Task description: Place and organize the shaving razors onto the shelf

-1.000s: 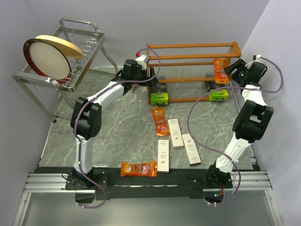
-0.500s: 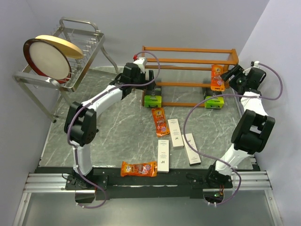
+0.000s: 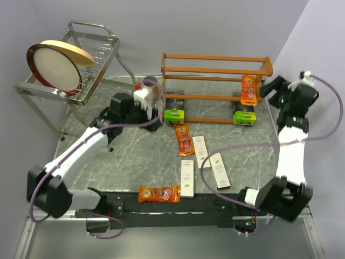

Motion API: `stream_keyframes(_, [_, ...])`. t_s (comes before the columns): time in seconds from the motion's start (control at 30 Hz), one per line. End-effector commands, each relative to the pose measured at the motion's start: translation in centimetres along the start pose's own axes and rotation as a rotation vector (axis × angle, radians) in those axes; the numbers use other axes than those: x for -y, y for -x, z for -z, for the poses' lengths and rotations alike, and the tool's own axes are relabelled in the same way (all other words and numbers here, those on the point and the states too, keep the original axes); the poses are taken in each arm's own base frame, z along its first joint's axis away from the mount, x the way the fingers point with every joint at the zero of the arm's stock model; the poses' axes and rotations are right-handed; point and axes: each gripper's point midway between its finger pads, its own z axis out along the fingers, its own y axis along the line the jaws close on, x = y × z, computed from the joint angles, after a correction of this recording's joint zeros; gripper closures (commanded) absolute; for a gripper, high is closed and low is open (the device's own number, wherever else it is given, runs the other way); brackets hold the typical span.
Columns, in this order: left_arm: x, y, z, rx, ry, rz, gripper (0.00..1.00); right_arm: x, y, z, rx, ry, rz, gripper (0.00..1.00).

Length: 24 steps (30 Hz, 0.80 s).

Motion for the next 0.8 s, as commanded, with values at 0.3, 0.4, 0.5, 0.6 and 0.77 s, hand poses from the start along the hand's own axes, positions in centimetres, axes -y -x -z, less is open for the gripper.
stream_keyframes(0.3, [7.4, -20.1, 8.7, -0.543, -0.709, -0.602, 0.03, 0.3, -8.3, 6.2, -0.220, 0.058, 0.194, 0.07])
stream_keyframes(0.4, [8.9, -22.1, 8.8, -0.580, -0.700, -0.661, 0.02, -0.6, -8.9, 6.2, -0.254, 0.117, 0.224, 0.08])
stream_keyframes(0.5, [10.2, -24.5, 8.0, -0.651, -0.666, -0.716, 0.03, -1.8, -9.4, 6.3, -0.276, 0.181, 0.242, 0.08])
stream_keyframes(0.6, [10.5, -26.1, 6.6, -0.716, -0.604, -0.735, 0.06, -2.4, -9.4, 6.6, -0.278, 0.211, 0.261, 0.09])
stream_keyframes(0.77, [9.7, -29.2, 5.1, -0.864, -0.526, -0.749, 0.21, -3.0, -9.2, 7.5, -0.268, 0.240, 0.304, 0.09])
